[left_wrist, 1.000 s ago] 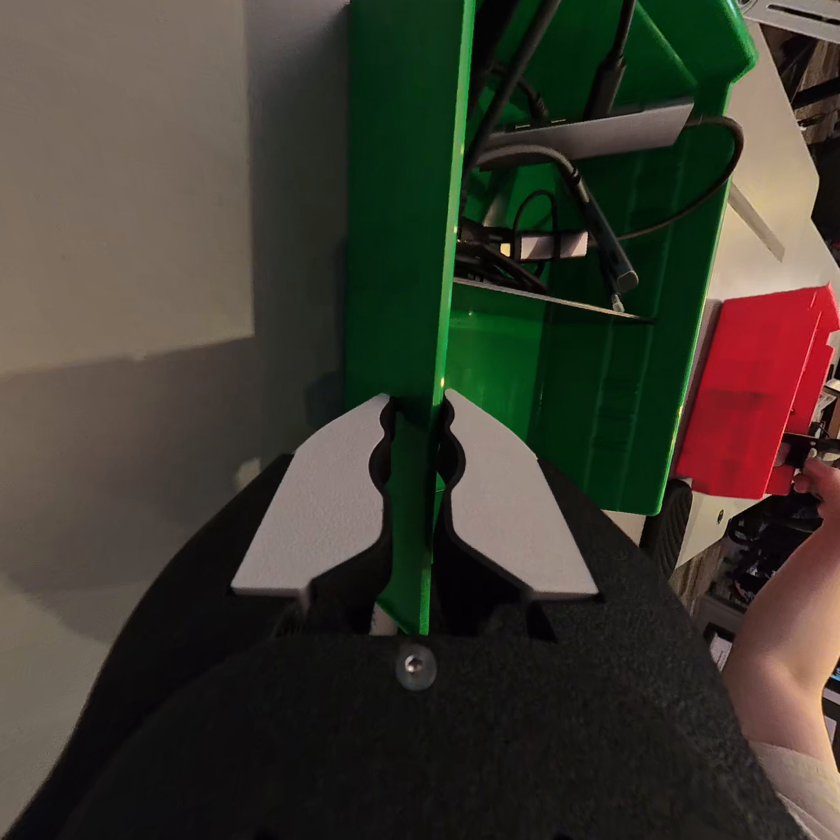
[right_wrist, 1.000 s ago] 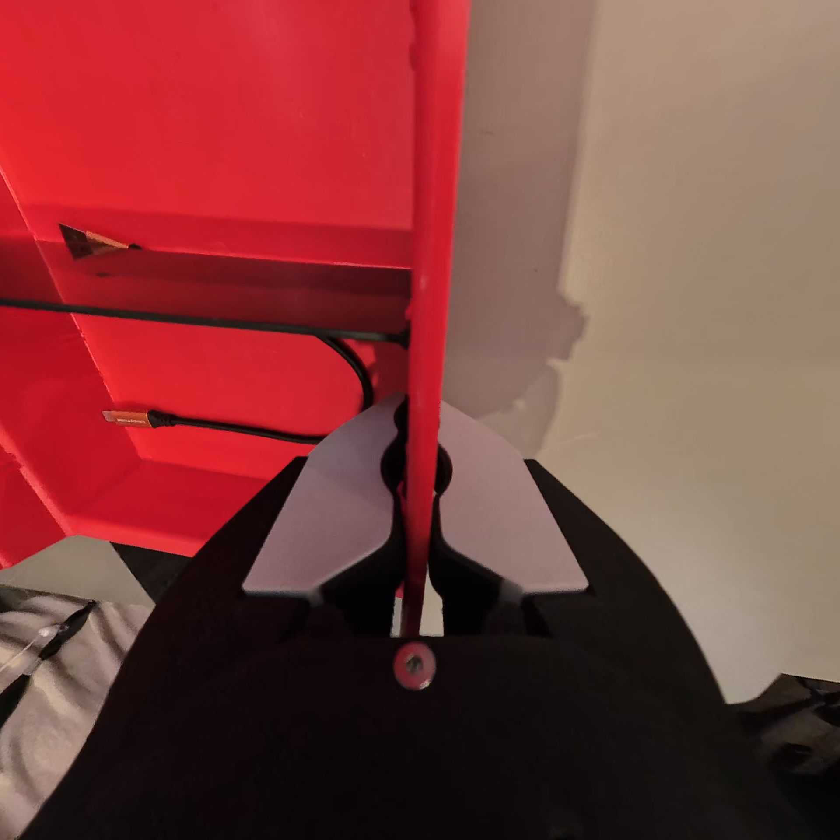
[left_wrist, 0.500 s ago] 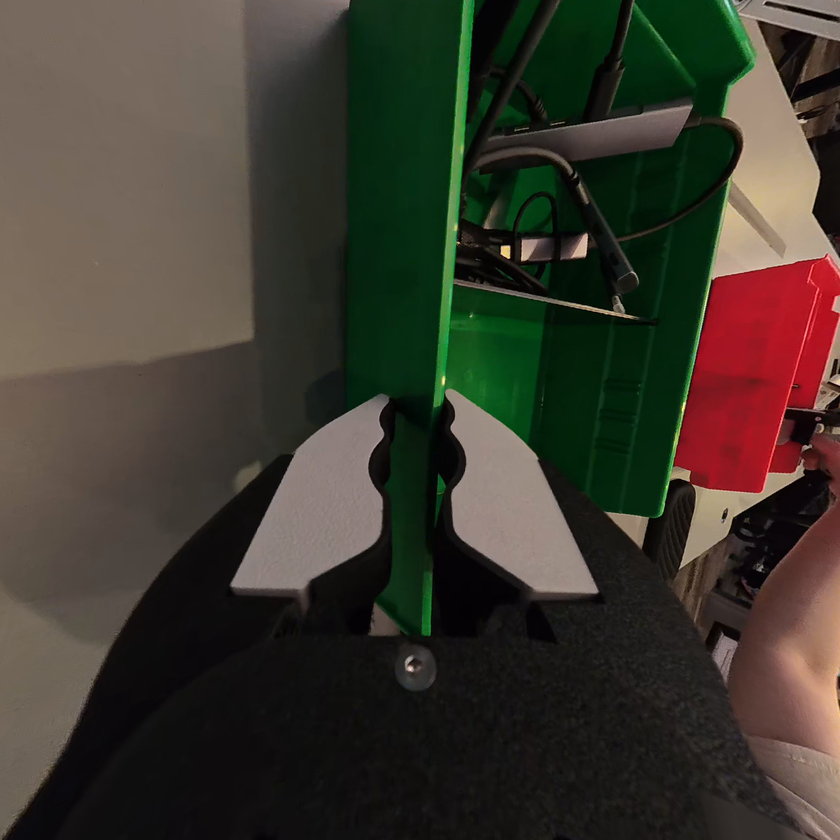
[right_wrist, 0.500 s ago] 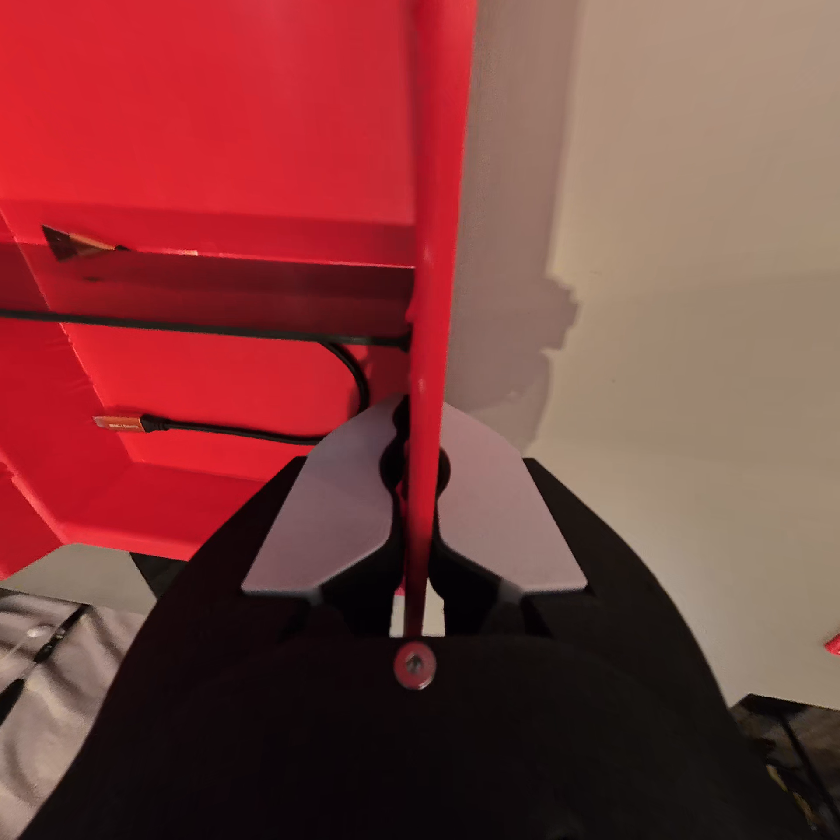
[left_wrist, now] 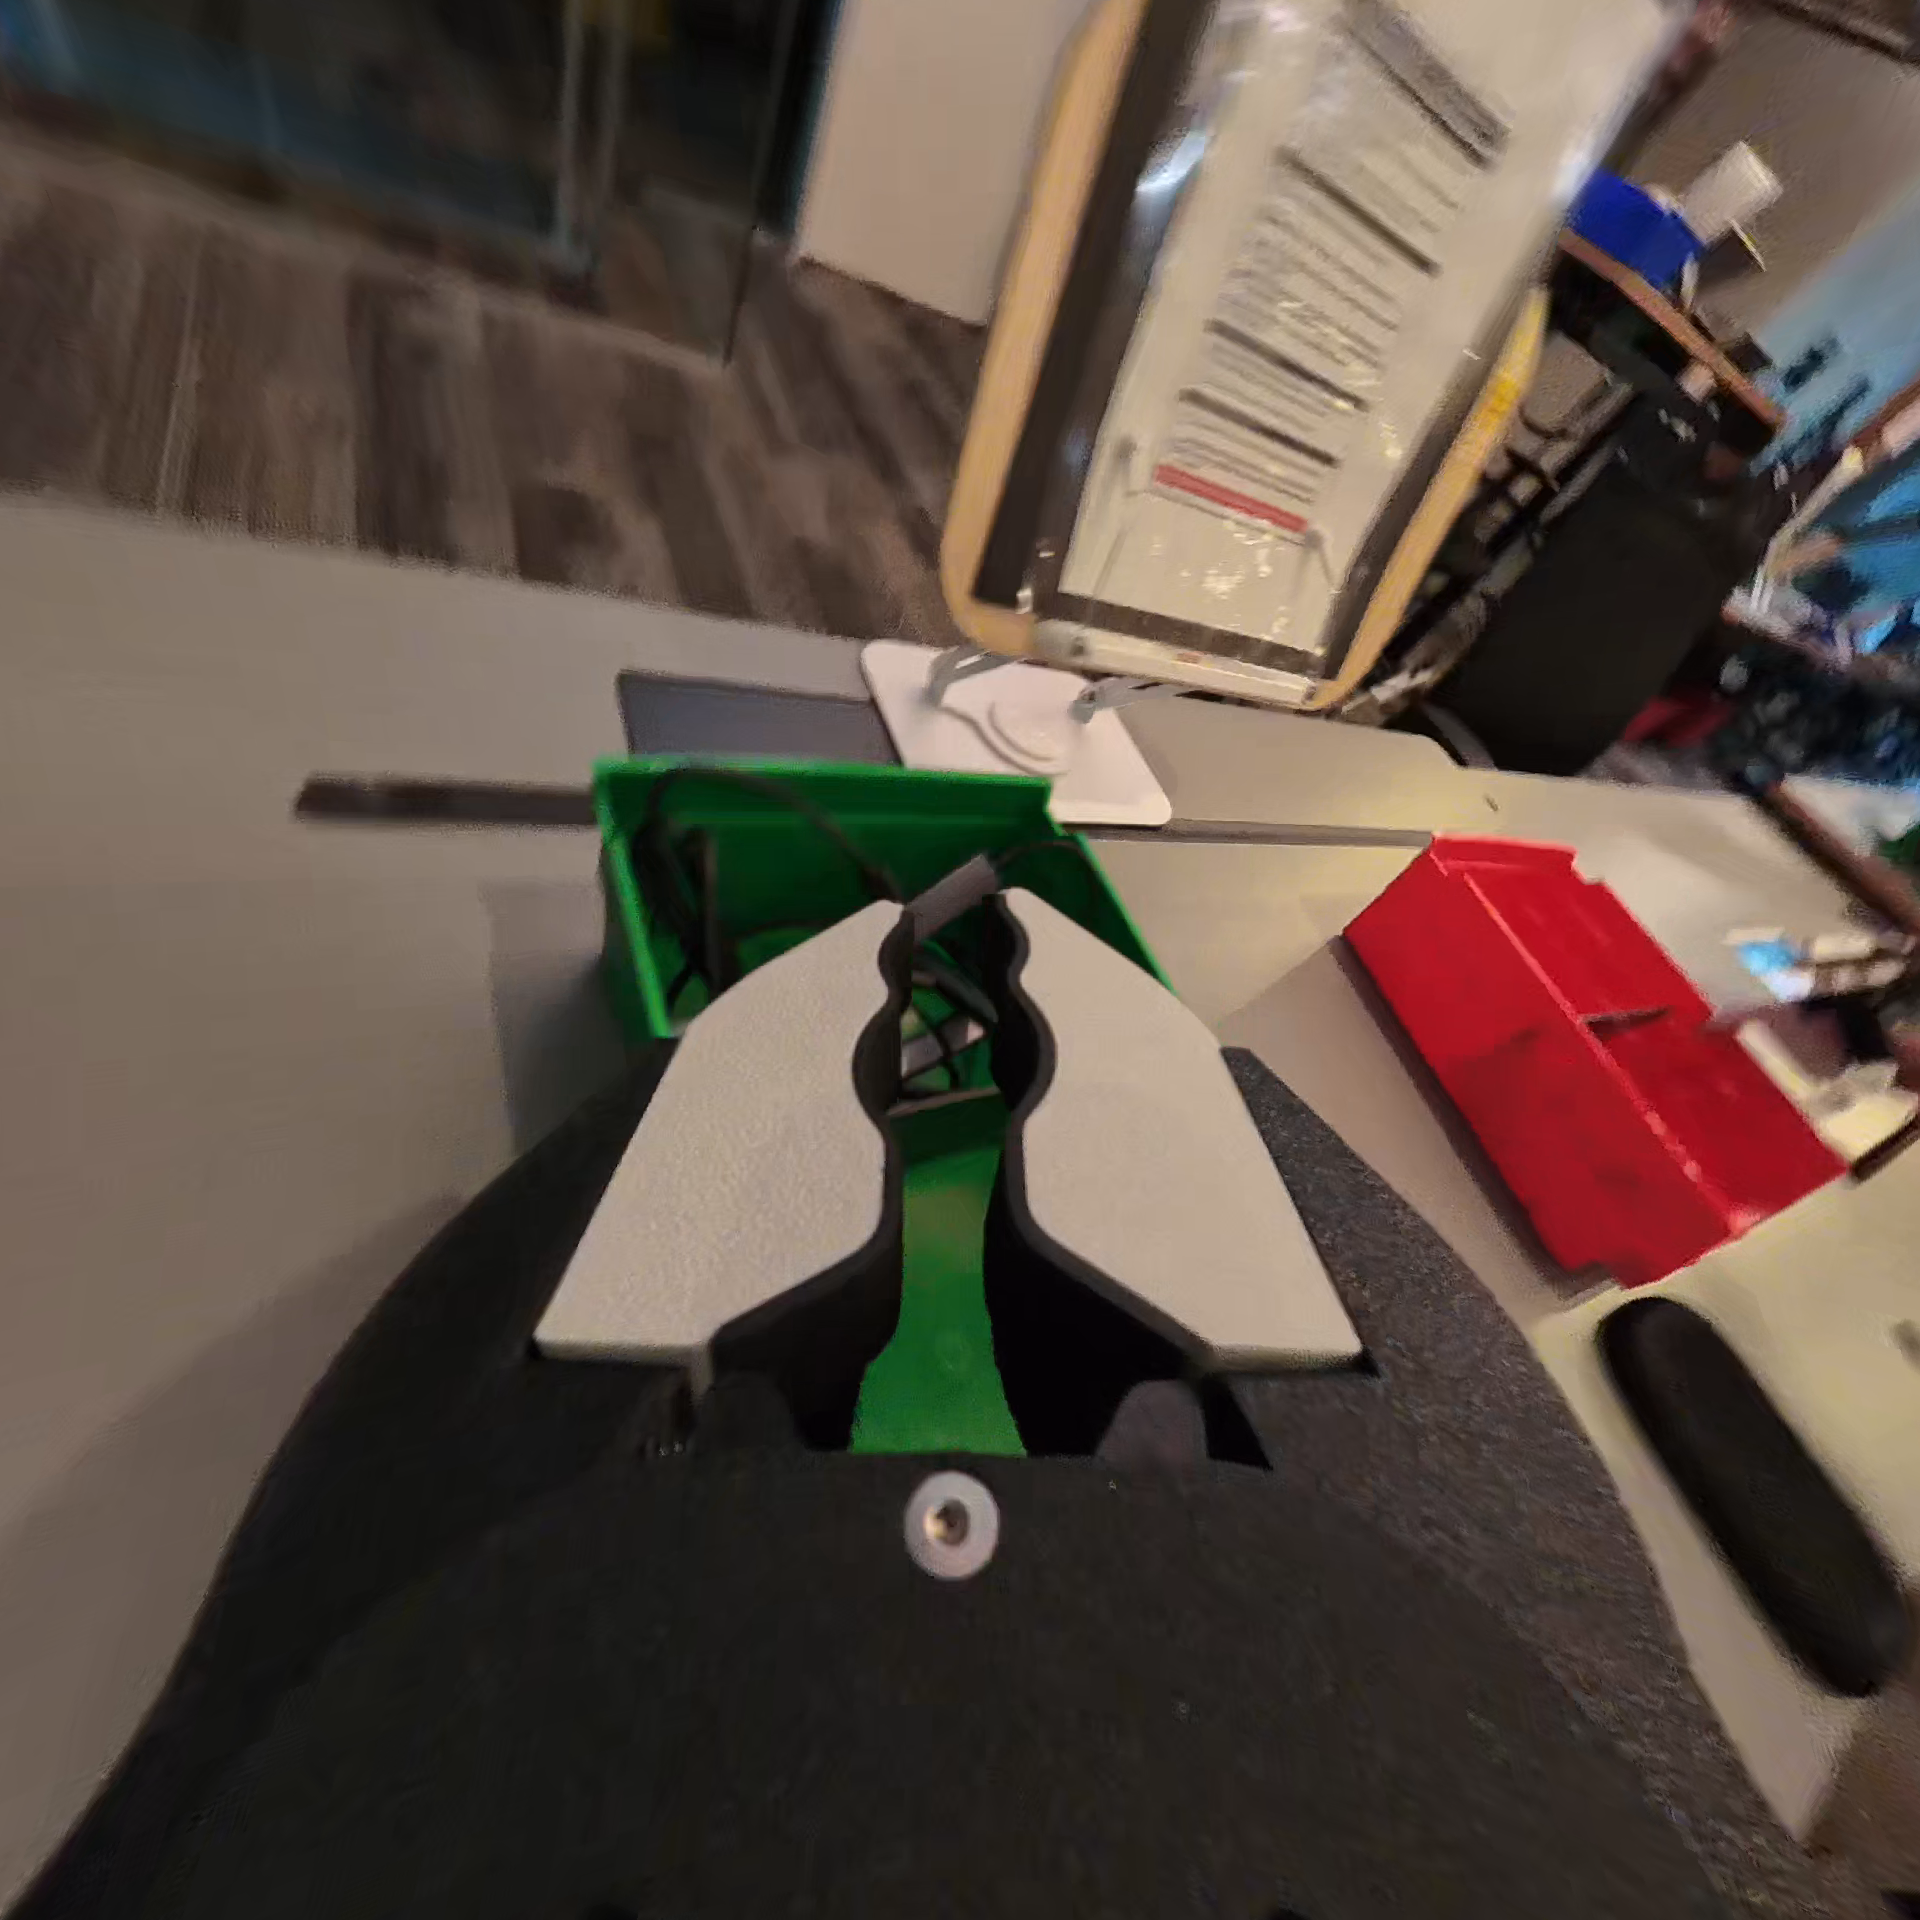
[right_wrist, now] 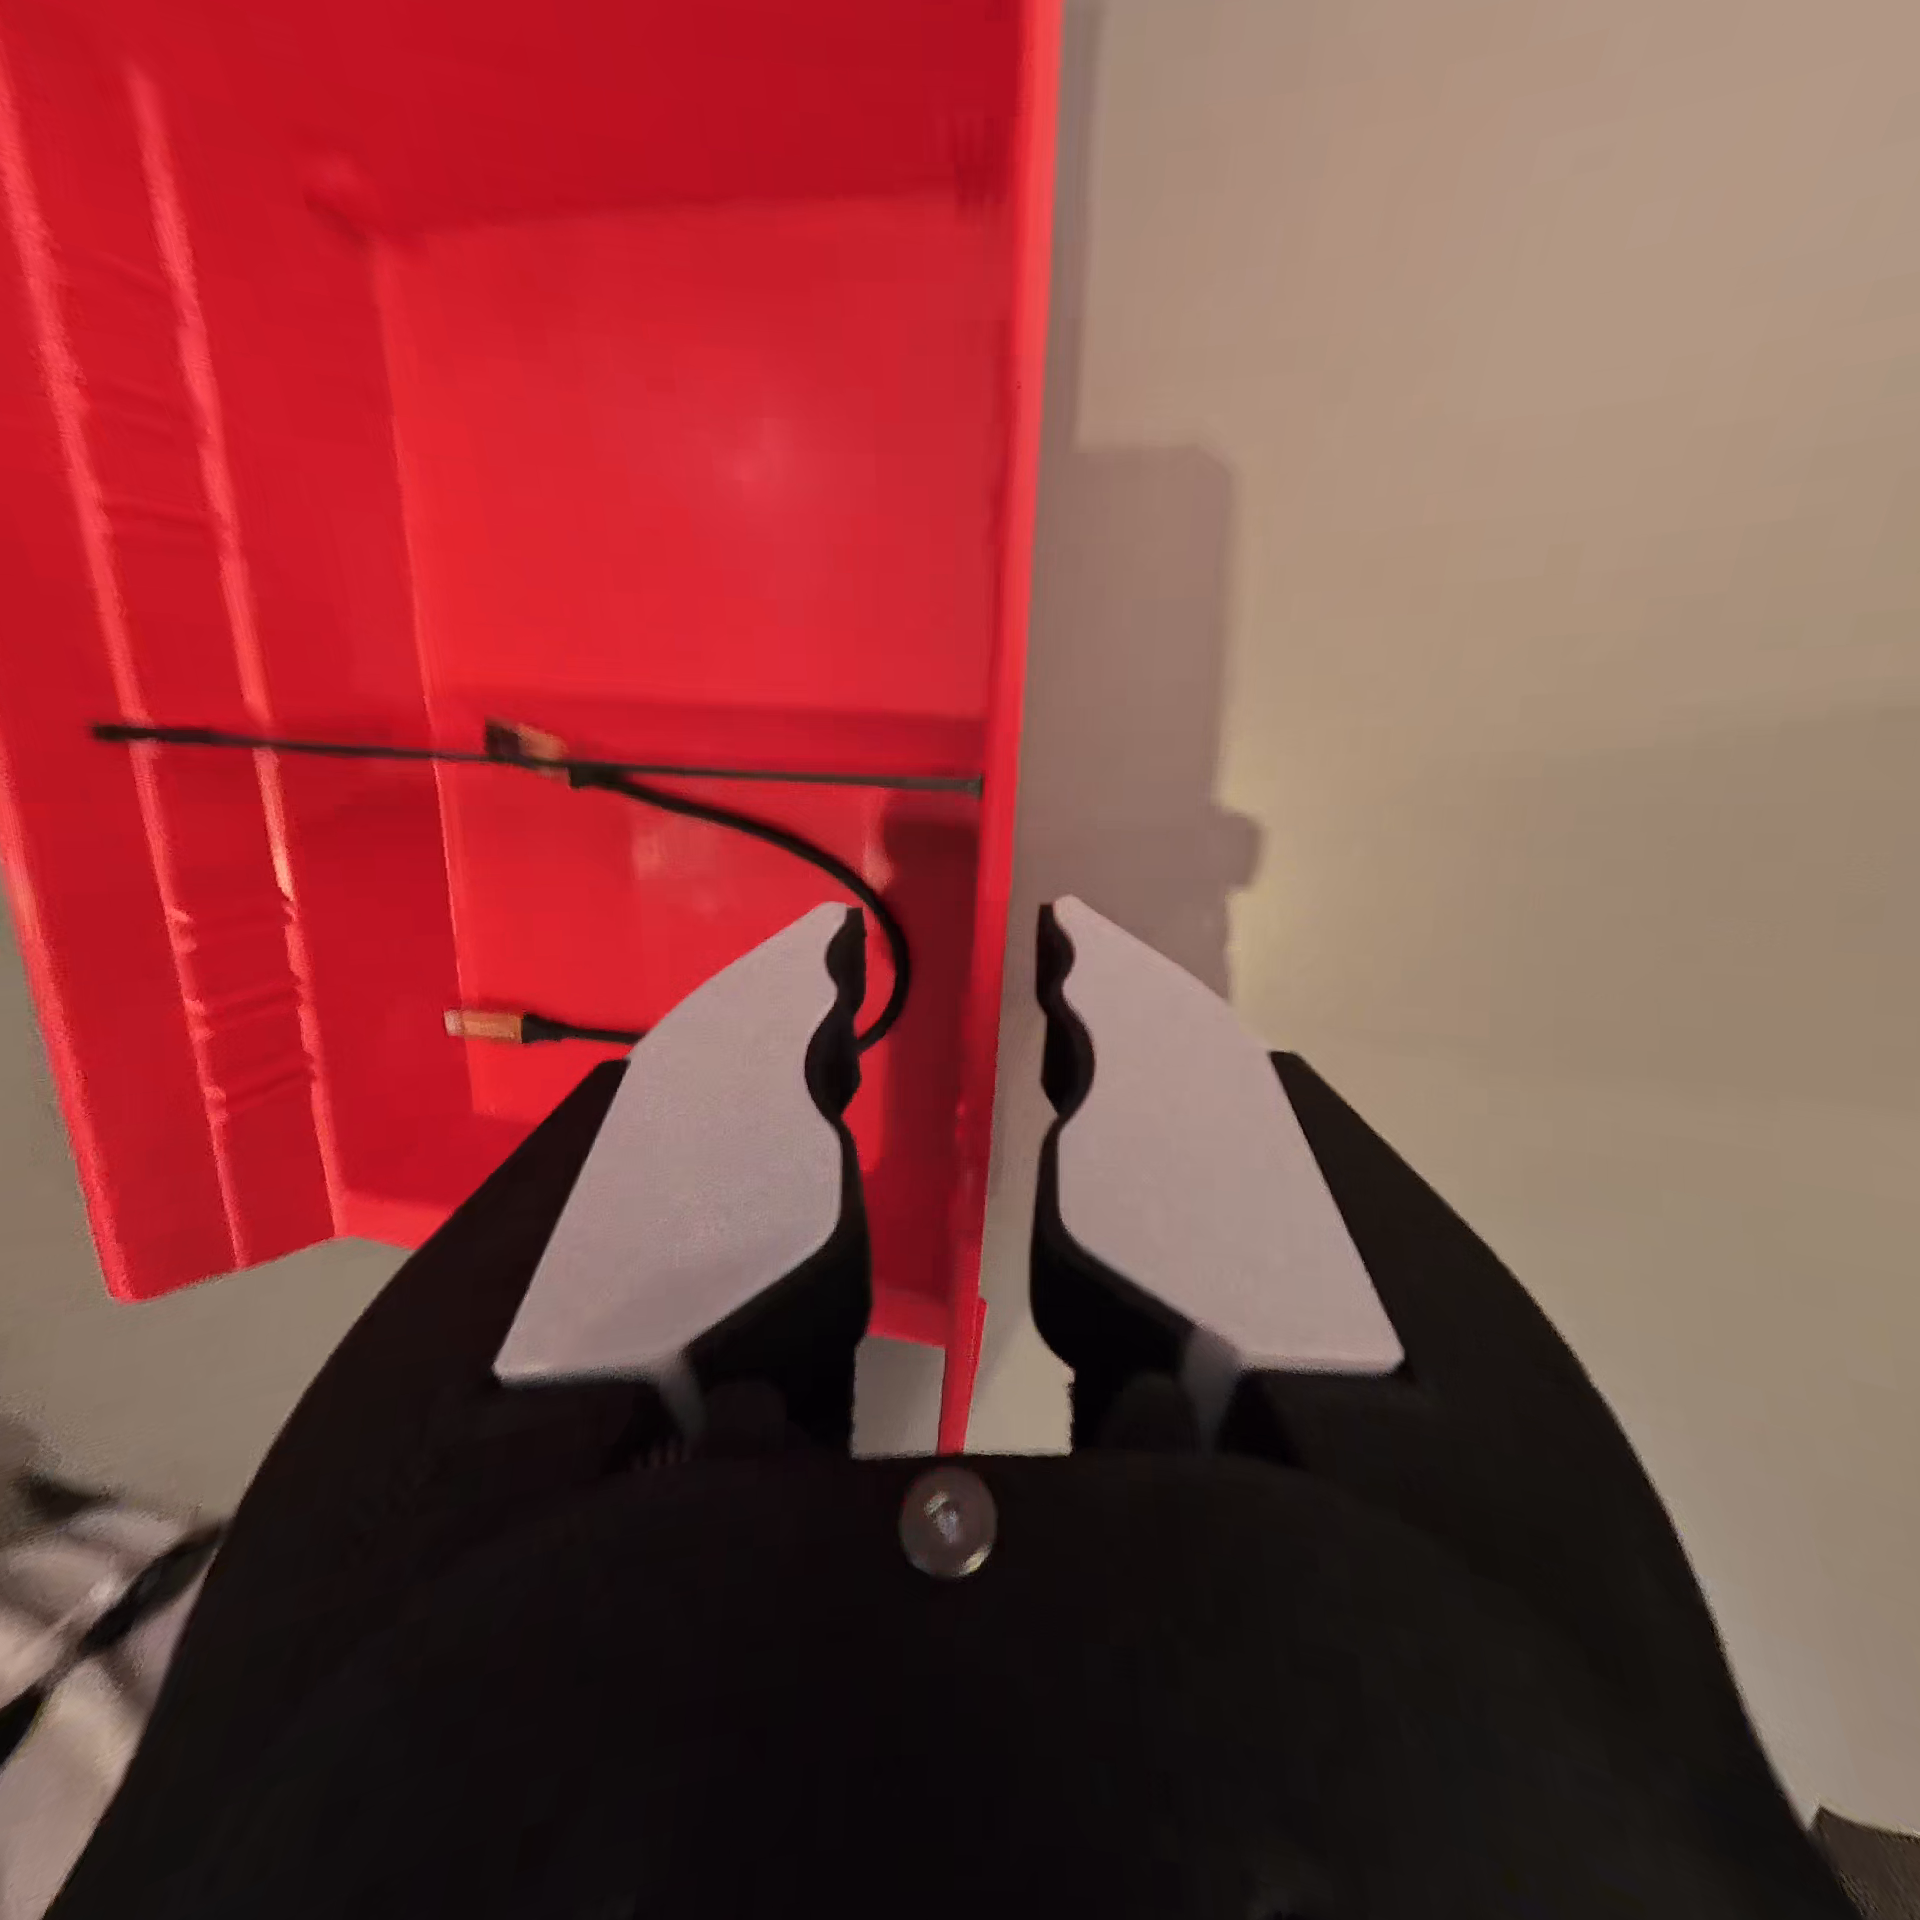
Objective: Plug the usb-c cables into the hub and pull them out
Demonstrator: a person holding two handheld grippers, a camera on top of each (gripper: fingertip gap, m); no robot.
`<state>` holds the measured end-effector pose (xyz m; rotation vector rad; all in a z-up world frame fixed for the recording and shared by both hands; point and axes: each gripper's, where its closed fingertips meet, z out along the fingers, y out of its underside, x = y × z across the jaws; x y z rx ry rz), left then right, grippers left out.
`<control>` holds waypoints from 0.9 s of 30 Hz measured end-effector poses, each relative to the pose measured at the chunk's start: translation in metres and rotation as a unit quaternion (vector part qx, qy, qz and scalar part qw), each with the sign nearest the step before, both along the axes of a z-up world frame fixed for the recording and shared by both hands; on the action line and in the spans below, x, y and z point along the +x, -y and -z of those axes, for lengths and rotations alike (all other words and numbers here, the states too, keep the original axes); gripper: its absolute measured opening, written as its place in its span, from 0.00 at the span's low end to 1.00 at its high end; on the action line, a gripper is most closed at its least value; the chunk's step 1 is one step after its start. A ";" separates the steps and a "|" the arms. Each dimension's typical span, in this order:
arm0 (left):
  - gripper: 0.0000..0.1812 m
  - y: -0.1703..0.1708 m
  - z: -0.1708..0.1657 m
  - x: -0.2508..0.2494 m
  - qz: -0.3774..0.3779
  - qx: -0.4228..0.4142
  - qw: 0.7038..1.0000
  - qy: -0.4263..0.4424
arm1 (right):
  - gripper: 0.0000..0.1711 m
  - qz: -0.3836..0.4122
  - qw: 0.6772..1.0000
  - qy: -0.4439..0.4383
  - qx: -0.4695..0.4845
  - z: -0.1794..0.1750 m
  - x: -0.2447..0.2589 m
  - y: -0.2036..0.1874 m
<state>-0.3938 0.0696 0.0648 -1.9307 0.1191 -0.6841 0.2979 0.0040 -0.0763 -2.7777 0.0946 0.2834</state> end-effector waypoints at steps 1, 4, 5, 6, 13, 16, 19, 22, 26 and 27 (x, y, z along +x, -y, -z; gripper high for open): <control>0.06 -0.003 -0.007 0.012 0.014 0.027 0.999 -0.027 | 0.19 0.015 0.999 0.011 0.036 -0.014 0.003 -0.005; 0.10 -0.013 -0.021 0.044 0.038 0.096 0.991 -0.087 | 0.20 0.005 0.982 0.020 0.190 -0.068 -0.015 -0.026; 0.12 -0.015 -0.020 0.055 0.050 0.107 0.988 -0.103 | 0.21 -0.015 0.970 0.026 0.243 -0.085 -0.027 -0.032; 0.12 -0.017 -0.015 0.063 0.061 0.110 0.984 -0.125 | 0.21 -0.037 0.957 0.034 0.284 -0.098 -0.040 -0.036; 0.19 -0.044 0.025 0.082 0.072 0.098 0.958 -0.261 | 0.27 -0.149 0.837 0.093 0.519 -0.183 -0.127 -0.051; 0.25 -0.060 0.039 0.101 0.091 0.115 0.950 -0.276 | 0.29 -0.149 0.800 0.096 0.574 -0.215 -0.150 -0.055; 0.27 -0.080 0.069 0.108 0.092 0.081 0.919 -0.374 | 0.29 -0.153 0.789 0.076 0.591 -0.223 -0.166 -0.057; 0.26 -0.095 0.094 0.117 0.119 0.042 0.898 -0.423 | 0.29 -0.174 0.782 0.049 0.597 -0.217 -0.177 -0.059; 0.26 -0.100 0.122 0.128 0.158 -0.011 0.876 -0.455 | 0.29 -0.169 0.803 0.077 0.566 -0.199 -0.161 -0.067; 0.27 -0.102 0.128 0.125 0.155 -0.024 0.867 -0.474 | 0.29 -0.165 0.806 0.074 0.563 -0.198 -0.157 -0.068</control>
